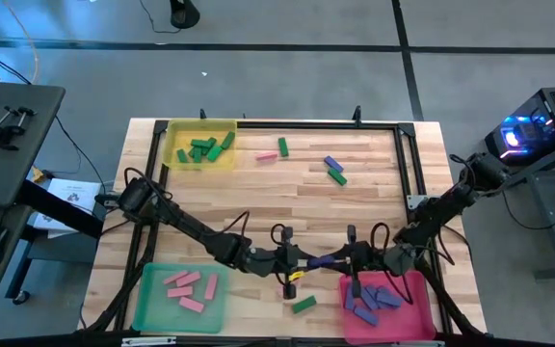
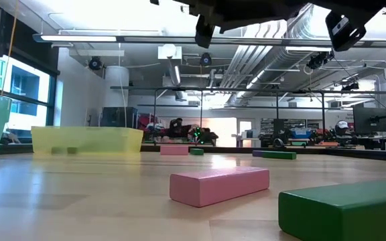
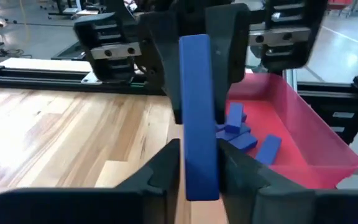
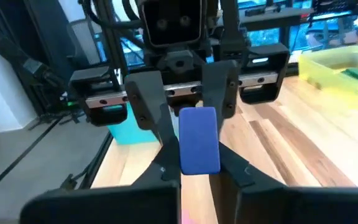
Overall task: Sort blocks
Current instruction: Put the violet block into the pink bin
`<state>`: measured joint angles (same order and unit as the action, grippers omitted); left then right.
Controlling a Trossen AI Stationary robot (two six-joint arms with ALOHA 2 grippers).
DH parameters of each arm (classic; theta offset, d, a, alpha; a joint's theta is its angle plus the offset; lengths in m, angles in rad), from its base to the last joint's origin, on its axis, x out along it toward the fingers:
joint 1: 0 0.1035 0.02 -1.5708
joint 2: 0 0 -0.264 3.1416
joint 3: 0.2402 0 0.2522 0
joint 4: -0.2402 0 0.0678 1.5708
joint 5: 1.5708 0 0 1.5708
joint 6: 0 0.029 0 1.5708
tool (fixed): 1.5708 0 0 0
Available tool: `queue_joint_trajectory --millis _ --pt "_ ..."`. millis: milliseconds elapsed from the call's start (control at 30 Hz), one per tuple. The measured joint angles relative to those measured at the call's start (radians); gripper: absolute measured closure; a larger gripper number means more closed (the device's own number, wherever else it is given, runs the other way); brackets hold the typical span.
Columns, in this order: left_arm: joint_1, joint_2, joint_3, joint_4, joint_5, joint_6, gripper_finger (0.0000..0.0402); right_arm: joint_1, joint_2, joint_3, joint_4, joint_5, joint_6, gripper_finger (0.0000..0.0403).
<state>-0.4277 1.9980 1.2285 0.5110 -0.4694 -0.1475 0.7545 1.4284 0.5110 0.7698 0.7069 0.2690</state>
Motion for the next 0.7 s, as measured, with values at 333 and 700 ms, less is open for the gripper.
queue_joint_trajectory --millis 333,700 --pt "0.010 0.003 -0.002 -0.035 0.018 -0.005 0.0236 0.253 -0.085 0.271 -0.618 0.243 0.210 0.0377" --pt "0.012 0.001 -0.002 -0.051 0.026 -0.006 0.0229 0.369 0.097 0.594 -1.386 -0.277 1.009 0.0377"
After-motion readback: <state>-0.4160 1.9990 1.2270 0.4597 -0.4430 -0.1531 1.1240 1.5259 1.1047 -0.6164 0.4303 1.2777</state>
